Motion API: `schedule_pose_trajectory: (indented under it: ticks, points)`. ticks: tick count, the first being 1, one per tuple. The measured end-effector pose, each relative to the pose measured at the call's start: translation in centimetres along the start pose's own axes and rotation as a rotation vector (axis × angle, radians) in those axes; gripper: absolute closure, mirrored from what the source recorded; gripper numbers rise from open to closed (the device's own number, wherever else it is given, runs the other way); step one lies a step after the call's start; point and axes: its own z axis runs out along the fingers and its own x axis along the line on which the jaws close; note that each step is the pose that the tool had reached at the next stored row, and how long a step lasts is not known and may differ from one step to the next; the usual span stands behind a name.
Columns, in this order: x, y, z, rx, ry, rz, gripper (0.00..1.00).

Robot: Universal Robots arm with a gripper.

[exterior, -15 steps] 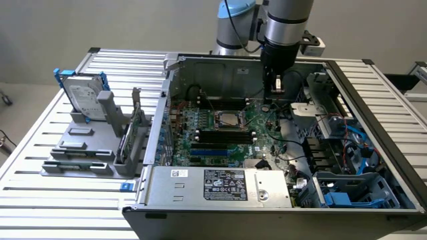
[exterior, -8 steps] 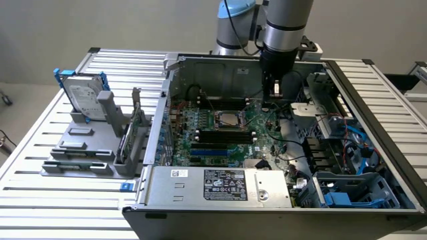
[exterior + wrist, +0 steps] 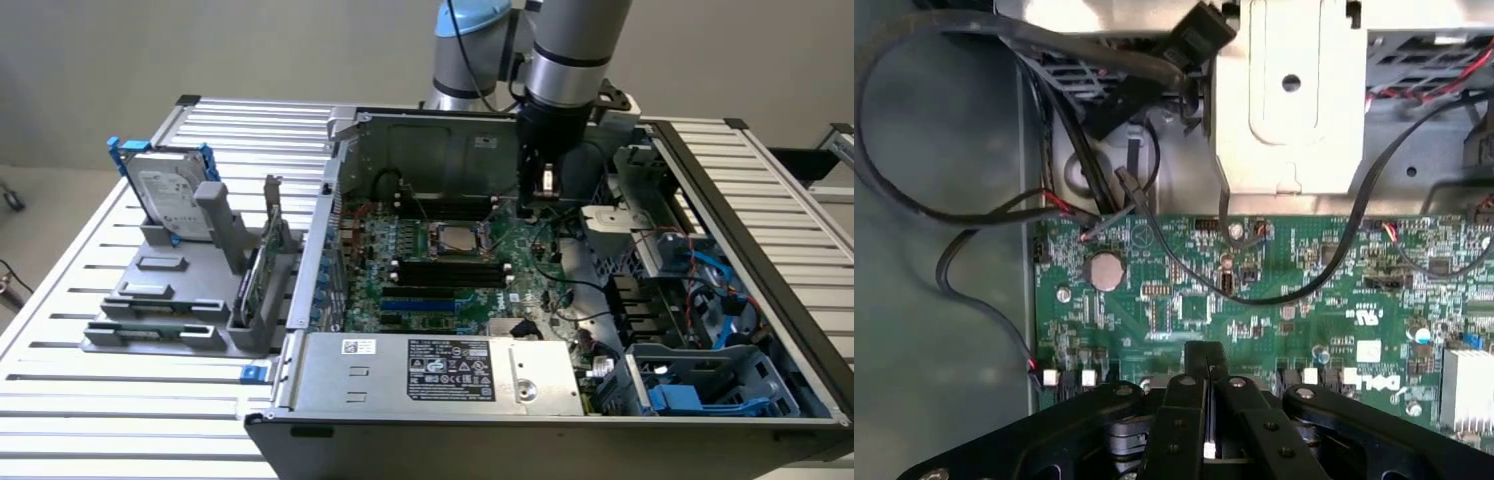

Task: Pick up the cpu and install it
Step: 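Close the cpu cover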

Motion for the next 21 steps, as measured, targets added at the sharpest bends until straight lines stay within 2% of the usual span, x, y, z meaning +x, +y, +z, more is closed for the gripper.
schedule_pose_trajectory:
  ticks: [3,4,8,12,15,19,21]
  points:
    - [0.0,-0.03,-0.01,0.0562,-0.0011,0.001,0.89]
    - [0.0,-0.08,0.00,0.0721,-0.0012,0.001,0.89]
    - [0.0,-0.56,0.00,0.1192,-0.0021,0.002,0.89]
    - [0.0,-1.18,0.02,0.1577,-0.0026,0.003,0.89]
    - [-0.1,-1.69,0.07,0.1827,-0.0031,0.004,0.89]
    - [-0.1,-2.35,0.18,0.2130,-0.0036,0.004,0.89]
    - [-0.2,-2.55,0.23,0.2305,-0.0047,0.004,0.89]
